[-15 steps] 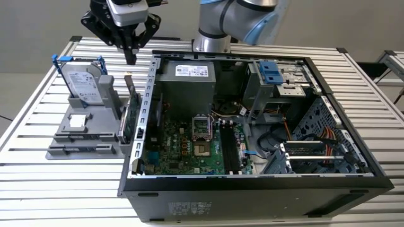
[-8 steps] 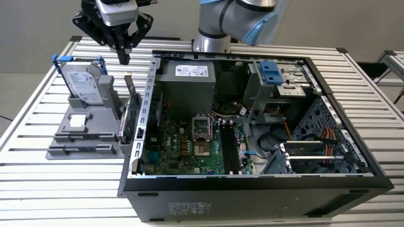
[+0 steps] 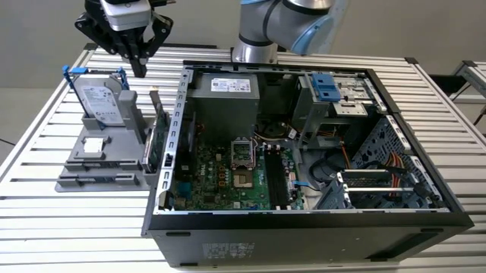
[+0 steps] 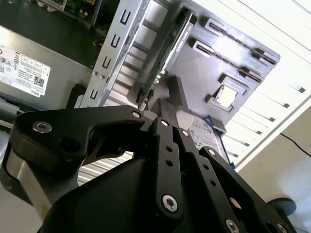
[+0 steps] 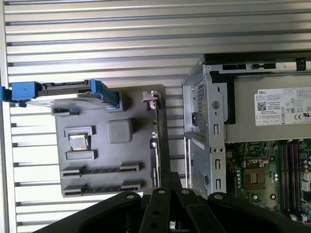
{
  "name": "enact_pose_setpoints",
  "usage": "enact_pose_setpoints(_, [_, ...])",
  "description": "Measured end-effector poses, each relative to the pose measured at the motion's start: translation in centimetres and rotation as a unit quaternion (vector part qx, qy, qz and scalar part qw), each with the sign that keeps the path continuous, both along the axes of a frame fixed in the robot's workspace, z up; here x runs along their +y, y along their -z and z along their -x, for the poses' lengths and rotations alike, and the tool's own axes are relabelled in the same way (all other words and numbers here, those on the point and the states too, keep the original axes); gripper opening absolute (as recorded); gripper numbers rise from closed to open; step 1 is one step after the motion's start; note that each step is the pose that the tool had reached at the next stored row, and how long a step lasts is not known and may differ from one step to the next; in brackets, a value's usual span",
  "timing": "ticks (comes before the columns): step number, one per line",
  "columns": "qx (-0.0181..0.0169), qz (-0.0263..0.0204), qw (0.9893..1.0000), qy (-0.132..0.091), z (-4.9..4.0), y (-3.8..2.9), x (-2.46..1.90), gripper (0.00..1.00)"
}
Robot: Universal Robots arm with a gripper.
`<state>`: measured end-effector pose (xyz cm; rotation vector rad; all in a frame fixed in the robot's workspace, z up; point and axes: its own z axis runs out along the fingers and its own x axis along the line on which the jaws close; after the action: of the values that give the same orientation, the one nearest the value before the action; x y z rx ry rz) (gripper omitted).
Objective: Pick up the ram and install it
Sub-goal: 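Reach for the ram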
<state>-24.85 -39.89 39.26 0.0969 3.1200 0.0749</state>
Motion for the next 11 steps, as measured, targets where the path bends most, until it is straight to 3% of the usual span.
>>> enact_pose_setpoints(11, [0.0,0.0,1.0,-0.002,1.46,0.0,0.0,0.0])
